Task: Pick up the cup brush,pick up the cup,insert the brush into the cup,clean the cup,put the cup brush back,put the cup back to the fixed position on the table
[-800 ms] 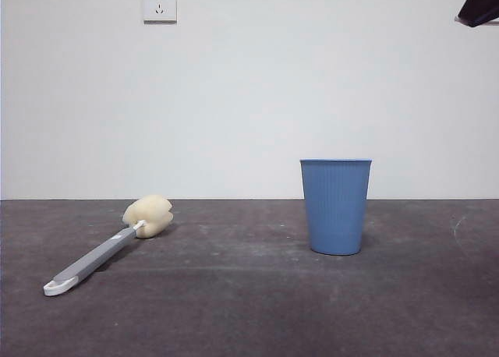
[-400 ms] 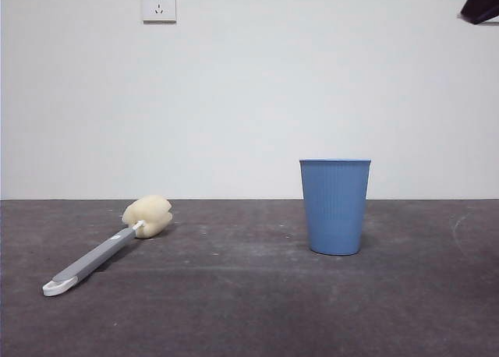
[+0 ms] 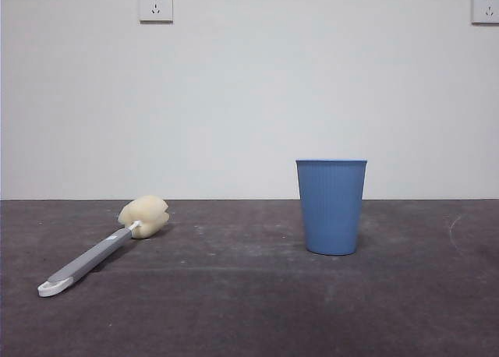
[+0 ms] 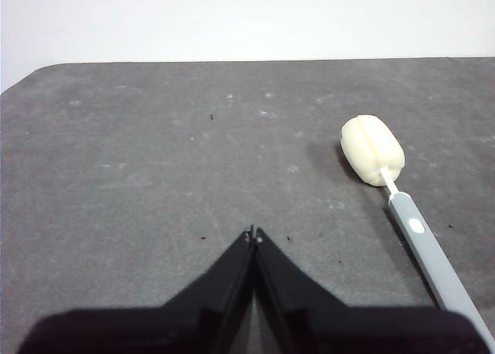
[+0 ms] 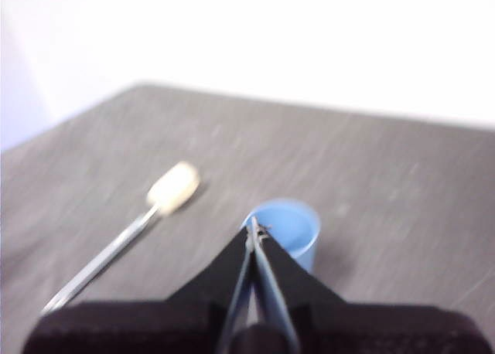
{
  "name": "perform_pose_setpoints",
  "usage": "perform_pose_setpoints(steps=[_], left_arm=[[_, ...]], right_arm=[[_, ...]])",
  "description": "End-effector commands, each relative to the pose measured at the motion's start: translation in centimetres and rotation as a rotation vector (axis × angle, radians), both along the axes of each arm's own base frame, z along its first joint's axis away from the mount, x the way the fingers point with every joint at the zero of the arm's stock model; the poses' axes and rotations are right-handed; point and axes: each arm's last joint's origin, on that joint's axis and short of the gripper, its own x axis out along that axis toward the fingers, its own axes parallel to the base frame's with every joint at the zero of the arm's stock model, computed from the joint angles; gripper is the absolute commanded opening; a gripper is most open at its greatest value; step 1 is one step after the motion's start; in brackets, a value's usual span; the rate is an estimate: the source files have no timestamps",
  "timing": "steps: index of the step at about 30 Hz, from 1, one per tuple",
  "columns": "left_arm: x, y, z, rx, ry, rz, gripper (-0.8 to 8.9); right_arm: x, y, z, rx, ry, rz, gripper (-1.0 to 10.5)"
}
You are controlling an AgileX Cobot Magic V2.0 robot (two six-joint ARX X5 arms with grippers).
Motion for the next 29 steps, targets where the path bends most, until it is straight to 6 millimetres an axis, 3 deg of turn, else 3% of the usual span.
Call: perform_pose_setpoints(steps=[1, 7, 12, 22, 29], left_arm=[[0.1, 0.0, -0.4, -0.006, 0.009, 0.006, -0.03], [0.1, 0.0, -0.4, -0.006, 0.010, 0.006, -0.03], [0.1, 0.0, -0.4, -0.006, 0.009, 0.006, -0.03], [0.1, 0.0, -0.4, -0.006, 0.010, 0.006, -0.03], [0.1, 0.0, -0.4, -0.006, 0.010, 0.006, -0.03]], right_arm=[[0.4, -0.3, -3.1, 0.011, -0.068, -0.044, 0.0], [0.6, -1.1, -8.8, 0.024, -0.120, -0.125, 0.0], [0.6, -1.8, -12.1, 0.011, -0.093, -0.201, 0.0], [0.3, -2.6, -15.8, -0.004, -0.016, -0.274, 0.0], [0.2, -2.7, -16.1, -0.009, 0.010, -0.301, 0.0]])
